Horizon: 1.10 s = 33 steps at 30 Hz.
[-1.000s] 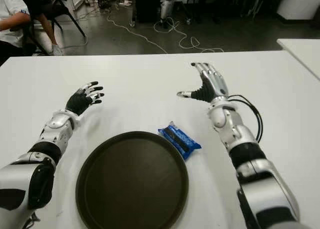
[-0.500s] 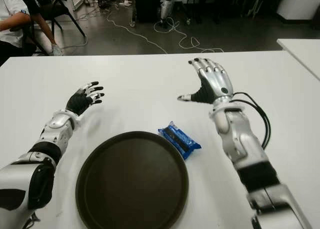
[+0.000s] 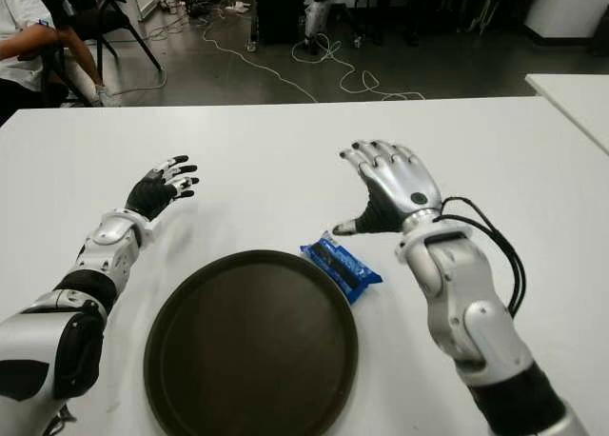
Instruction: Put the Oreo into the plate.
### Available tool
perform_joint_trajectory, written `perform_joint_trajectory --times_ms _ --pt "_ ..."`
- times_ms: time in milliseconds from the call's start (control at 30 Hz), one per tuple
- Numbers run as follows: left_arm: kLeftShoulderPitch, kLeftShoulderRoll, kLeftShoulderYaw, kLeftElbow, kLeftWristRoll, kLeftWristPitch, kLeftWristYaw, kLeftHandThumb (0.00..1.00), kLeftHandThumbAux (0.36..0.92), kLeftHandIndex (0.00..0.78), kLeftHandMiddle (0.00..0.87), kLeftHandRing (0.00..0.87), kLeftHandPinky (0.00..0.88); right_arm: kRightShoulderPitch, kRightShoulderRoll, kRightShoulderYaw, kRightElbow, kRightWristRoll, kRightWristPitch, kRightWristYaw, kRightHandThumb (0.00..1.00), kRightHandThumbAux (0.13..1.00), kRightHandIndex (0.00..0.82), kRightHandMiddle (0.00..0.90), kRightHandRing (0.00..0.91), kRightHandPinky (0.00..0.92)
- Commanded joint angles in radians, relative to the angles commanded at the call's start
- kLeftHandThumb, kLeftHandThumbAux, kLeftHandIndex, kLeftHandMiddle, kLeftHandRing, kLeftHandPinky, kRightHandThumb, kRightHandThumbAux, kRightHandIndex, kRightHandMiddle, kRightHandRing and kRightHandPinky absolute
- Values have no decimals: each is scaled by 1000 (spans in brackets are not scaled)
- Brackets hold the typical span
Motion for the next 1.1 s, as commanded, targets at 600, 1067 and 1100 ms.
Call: perform_joint_trajectory --times_ms 600,1067,1100 --pt "1 -1 2 1 -3 -6 -5 16 763 133 186 193 212 106 55 10 -92 -197 86 118 0 564 193 180 172 126" --pt "2 -1 -3 0 1 -9 1 29 748 131 190 196 210 103 147 26 -44 -289 126 174 0 567 264 259 265 257" --pt "2 -1 -2 0 0 -9 0 28 745 129 189 196 209 98 152 26 -31 -289 127 171 0 568 268 263 272 270"
